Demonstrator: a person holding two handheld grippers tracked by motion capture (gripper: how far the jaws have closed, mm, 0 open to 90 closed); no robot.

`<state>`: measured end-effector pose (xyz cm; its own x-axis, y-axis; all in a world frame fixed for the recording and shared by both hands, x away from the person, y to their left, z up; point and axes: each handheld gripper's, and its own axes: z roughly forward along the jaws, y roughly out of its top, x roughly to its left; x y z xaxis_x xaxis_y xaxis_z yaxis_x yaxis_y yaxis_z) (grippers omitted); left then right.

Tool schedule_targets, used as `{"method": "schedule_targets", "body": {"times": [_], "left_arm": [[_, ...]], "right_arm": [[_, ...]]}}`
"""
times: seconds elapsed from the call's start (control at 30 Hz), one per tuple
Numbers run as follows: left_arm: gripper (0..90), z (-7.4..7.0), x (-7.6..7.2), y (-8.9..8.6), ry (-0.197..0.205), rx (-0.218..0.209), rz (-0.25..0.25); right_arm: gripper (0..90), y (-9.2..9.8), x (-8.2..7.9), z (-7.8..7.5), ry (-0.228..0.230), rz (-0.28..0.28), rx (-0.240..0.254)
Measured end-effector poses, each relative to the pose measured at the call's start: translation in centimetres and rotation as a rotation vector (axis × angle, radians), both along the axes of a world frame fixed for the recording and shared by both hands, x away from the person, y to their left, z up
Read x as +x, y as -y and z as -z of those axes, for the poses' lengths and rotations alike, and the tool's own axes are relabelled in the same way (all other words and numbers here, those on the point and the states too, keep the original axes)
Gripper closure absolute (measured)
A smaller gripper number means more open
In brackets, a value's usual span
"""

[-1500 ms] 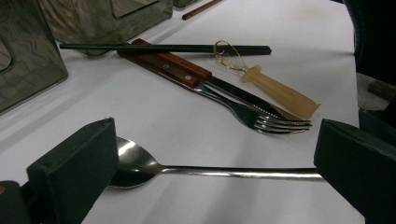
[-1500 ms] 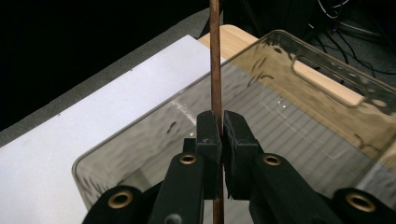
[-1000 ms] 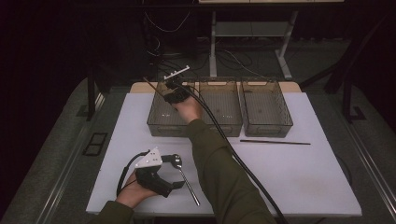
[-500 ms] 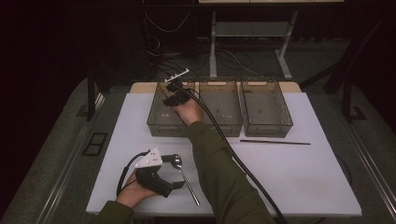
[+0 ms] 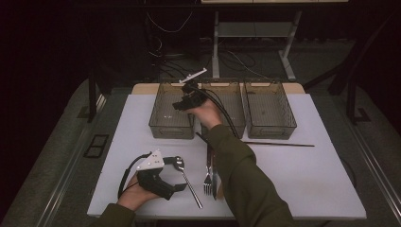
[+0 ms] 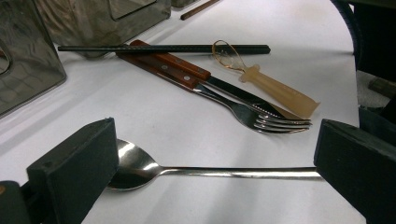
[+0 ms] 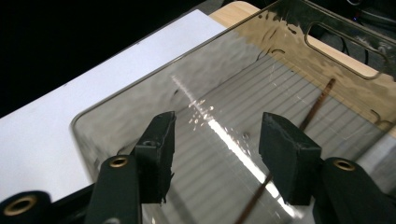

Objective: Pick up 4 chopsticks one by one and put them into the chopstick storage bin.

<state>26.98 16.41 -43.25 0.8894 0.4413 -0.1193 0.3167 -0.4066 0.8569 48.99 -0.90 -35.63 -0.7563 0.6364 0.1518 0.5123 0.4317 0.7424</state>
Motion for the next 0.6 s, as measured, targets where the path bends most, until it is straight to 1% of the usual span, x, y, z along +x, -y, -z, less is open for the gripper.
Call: {"method": "schedule_targets", "body": {"times": [0.23,0.3,0.4,0.5,0.6], "left_arm": [[0.0,0.0,0.0,0.0,-0.005,-0.013,-0.001],[0.0,0.0,-0.1,0.0,-0.002,-0.016,-0.005],[0.0,0.0,-0.1,0.0,-0.008,-0.025,-0.009],[0.0,0.0,-0.1,0.0,-0.012,-0.034,-0.008],[0.0,-0.1,-0.1,-0.1,-0.008,-0.024,-0.004]], "right_arm": [[43.8,3.6,-1.6,-1.0,0.029,-0.060,-0.005],[42.8,4.7,-2.0,-1.3,0.035,-0.065,-0.006],[40.5,6.3,-2.6,-1.5,0.046,-0.067,0.004],[37.6,7.8,-3.4,-1.8,0.060,-0.080,0.016],[35.0,9.2,-4.3,-2.0,0.072,-0.095,0.020]]}}
